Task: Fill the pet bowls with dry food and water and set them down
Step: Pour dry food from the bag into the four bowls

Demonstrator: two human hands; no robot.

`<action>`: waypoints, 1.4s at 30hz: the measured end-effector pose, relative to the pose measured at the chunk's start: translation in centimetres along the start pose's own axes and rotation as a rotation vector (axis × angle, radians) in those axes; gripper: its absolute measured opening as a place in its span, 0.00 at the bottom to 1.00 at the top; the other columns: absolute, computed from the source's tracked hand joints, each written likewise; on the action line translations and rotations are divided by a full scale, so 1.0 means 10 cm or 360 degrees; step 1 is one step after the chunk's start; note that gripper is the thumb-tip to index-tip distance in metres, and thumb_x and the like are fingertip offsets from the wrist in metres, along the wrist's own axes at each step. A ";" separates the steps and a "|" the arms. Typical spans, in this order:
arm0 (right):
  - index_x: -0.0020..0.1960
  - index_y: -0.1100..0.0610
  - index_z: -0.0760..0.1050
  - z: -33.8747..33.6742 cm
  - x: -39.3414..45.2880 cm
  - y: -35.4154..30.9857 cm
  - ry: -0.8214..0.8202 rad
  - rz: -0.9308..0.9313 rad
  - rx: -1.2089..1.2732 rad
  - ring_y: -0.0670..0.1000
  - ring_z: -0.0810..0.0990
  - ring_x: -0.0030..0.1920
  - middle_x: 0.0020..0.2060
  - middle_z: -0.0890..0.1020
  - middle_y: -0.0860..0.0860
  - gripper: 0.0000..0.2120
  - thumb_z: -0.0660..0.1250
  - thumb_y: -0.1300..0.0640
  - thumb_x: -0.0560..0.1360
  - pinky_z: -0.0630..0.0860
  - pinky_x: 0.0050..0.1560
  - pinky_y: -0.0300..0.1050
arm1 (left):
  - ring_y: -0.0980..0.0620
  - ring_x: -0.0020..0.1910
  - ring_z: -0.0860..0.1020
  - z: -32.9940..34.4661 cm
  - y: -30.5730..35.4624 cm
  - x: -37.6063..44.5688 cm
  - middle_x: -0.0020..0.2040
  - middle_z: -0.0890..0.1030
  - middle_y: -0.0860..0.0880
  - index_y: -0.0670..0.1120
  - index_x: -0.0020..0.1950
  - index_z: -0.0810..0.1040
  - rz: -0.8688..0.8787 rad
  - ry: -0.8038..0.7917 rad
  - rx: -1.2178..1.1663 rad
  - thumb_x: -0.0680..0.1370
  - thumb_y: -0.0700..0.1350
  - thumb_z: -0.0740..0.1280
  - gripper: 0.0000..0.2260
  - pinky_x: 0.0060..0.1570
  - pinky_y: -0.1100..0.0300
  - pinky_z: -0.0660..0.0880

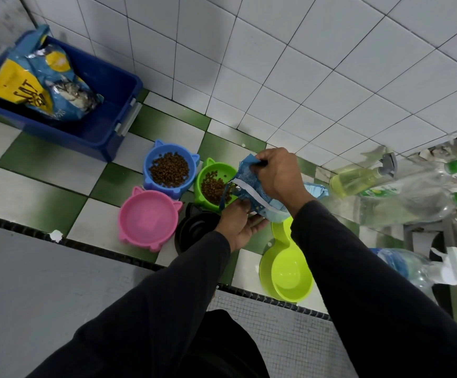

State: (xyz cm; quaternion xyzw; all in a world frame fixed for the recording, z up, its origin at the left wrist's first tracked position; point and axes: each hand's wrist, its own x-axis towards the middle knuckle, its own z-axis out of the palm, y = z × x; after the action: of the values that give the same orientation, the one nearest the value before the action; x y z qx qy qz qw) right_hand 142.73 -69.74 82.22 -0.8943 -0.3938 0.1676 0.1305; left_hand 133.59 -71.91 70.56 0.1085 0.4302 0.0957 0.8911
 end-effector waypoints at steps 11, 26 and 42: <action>0.44 0.57 0.82 0.03 0.00 0.08 0.0003 0.0038 0.0112 0.51 0.77 0.39 0.36 0.79 0.52 0.05 0.69 0.63 0.77 0.66 0.36 0.34 | 0.41 0.59 0.77 0.02 0.06 -0.02 0.59 0.79 0.42 0.47 0.58 0.78 -0.0087 -0.0035 0.0073 0.87 0.44 0.57 0.10 0.66 0.42 0.74; 0.44 0.51 0.85 0.15 -0.10 0.45 0.0246 0.0329 0.0705 0.47 0.80 0.34 0.34 0.83 0.46 0.06 0.72 0.62 0.74 0.81 0.41 0.46 | 0.47 0.52 0.80 0.03 0.11 -0.01 0.50 0.83 0.49 0.51 0.56 0.79 -0.0017 0.0042 0.0346 0.85 0.44 0.59 0.09 0.61 0.47 0.76; 0.42 0.57 0.83 0.10 -0.43 0.74 0.0397 0.0588 0.1532 0.55 0.83 0.39 0.42 0.86 0.58 0.07 0.70 0.65 0.76 0.83 0.46 0.62 | 0.49 0.45 0.85 0.04 0.15 -0.23 0.58 0.84 0.43 0.48 0.67 0.74 0.0440 -0.0055 0.0509 0.85 0.34 0.56 0.15 0.37 0.55 0.82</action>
State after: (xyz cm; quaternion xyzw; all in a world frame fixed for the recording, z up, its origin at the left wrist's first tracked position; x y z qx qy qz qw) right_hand 144.50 -77.69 79.43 -0.8008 -0.0896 0.2421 0.5405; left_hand 132.40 -71.12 72.92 0.3081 0.4056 0.1456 0.8482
